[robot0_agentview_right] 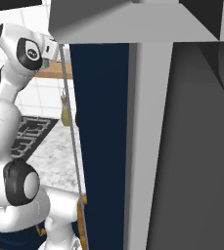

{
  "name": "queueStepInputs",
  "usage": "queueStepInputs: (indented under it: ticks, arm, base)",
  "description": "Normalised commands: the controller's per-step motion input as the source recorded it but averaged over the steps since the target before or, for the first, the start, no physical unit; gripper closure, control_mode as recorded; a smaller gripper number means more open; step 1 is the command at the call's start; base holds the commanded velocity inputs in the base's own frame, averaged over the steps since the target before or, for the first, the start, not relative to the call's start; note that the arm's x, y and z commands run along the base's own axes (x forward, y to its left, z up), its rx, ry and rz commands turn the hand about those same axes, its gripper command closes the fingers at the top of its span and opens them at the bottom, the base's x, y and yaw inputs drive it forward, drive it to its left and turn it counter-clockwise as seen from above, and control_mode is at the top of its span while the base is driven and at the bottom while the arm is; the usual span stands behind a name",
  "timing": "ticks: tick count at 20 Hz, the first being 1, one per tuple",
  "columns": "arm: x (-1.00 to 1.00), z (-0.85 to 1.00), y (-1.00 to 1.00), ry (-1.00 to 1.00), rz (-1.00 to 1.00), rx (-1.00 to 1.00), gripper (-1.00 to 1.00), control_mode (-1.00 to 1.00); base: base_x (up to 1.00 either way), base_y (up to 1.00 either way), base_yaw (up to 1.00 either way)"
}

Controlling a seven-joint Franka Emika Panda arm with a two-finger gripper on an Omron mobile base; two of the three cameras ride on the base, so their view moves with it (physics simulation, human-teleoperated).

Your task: Put the shaker and condiment bottle from the counter next to their counterparts in the cabinet.

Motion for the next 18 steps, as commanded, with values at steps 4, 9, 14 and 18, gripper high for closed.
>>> queueStepInputs:
  ticks: [4, 9, 14, 18]
  arm:
    - [-1.00, -0.68, 0.09, -0.10, -0.01, 0.00, -1.00, -1.00]
    - [-1.00, -1.00, 0.01, -0.17, -0.17, 0.00, -1.00, -1.00]
    - [-1.00, -1.00, 0.17, -0.12, -0.29, 0.00, -1.00, -1.00]
    - [-0.69, -1.00, 0.21, -0.08, -0.53, 0.02, -1.00, -1.00]
  base:
    - [0.00, 0.00, 0.00]
    - [0.00, 0.00, 0.00]
    - [0.00, 0.00, 0.00]
    - [0.00, 0.00, 0.00]
